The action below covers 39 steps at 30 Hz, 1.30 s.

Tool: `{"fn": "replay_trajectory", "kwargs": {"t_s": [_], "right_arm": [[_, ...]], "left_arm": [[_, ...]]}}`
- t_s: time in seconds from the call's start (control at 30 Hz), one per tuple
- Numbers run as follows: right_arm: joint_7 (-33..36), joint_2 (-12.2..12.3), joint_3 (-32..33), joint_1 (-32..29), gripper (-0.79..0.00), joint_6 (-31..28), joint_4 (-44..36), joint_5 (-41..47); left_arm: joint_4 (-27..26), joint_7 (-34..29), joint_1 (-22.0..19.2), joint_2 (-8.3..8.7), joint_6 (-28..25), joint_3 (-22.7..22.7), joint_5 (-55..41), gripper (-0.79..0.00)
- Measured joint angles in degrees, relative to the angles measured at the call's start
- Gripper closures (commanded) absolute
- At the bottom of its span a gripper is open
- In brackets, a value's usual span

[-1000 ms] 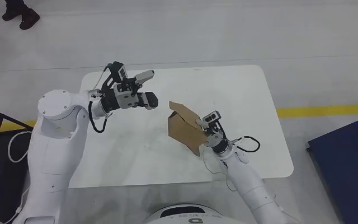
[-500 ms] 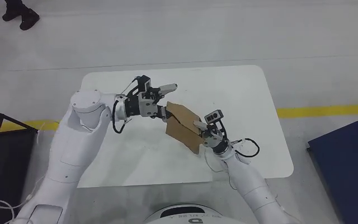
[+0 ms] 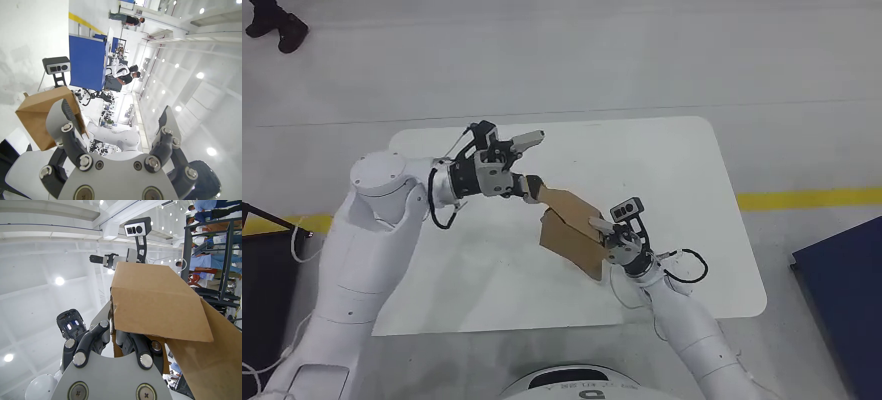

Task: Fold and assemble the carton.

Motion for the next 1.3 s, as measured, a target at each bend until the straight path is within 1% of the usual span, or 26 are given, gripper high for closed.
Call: {"fn": "replay_trajectory", "kwargs": {"t_s": [0.07,0.13,0.3,0.57,0.73,0.93,1.1,1.13,1.23,1.3], "right_arm": [[-0.15,0.04,-0.07,0.07,0.000,-0.02,-0.03,-0.06],[-0.31,0.06,-0.25,0.15,0.000,-0.02,-0.08,-0.25],[-0.91,0.11,-0.73,0.39,0.000,-0.10,-0.40,-0.81],[-1.18,0.30,-1.11,-0.11,0.000,-0.39,-1.43,-1.40],[-1.27,0.50,-0.82,-0.78,0.000,-0.83,-2.12,-1.30],[-1.12,0.74,-0.60,-1.44,0.000,-0.89,-2.71,-1.25],[-1.17,0.83,-0.62,-1.66,0.000,-1.29,-3.08,-0.81],[-1.17,0.84,-0.65,-1.67,0.000,-1.34,-3.13,-0.74],[-0.97,0.89,-0.77,-1.60,0.000,-1.34,-3.24,-0.69],[-0.88,0.94,-0.83,-1.52,0.000,-1.30,-3.28,-0.71]], "left_arm": [[-1.24,-0.69,1.57,0.32,0.62,-1.21,-0.88,-0.785],[-2.23,-1.35,2.71,0.54,1.14,-1.49,-1.05,-0.785],[-3.26,-2.12,4.45,0.67,1.79,-0.27,-2.88,-0.785],[-0.75,-1.47,2.21,0.76,2.29,3.03,-0.71,-0.785],[1.08,-3.11,1.22,0.91,2.91,4.75,-0.01,-0.785],[0.89,-3.51,0.37,1.10,2.22,5.42,-0.04,-0.785],[-0.12,-6.69,0.18,1.96,3.78,5.66,3.94,-0.785],[-0.23,-7.29,0.15,2.15,4.08,5.65,4.86,-0.763],[-0.44,-8.57,0.28,2.69,4.71,5.56,7.18,-0.585],[-0.68,-8.82,0.34,2.98,5.17,5.66,8.52,-0.400]]}}
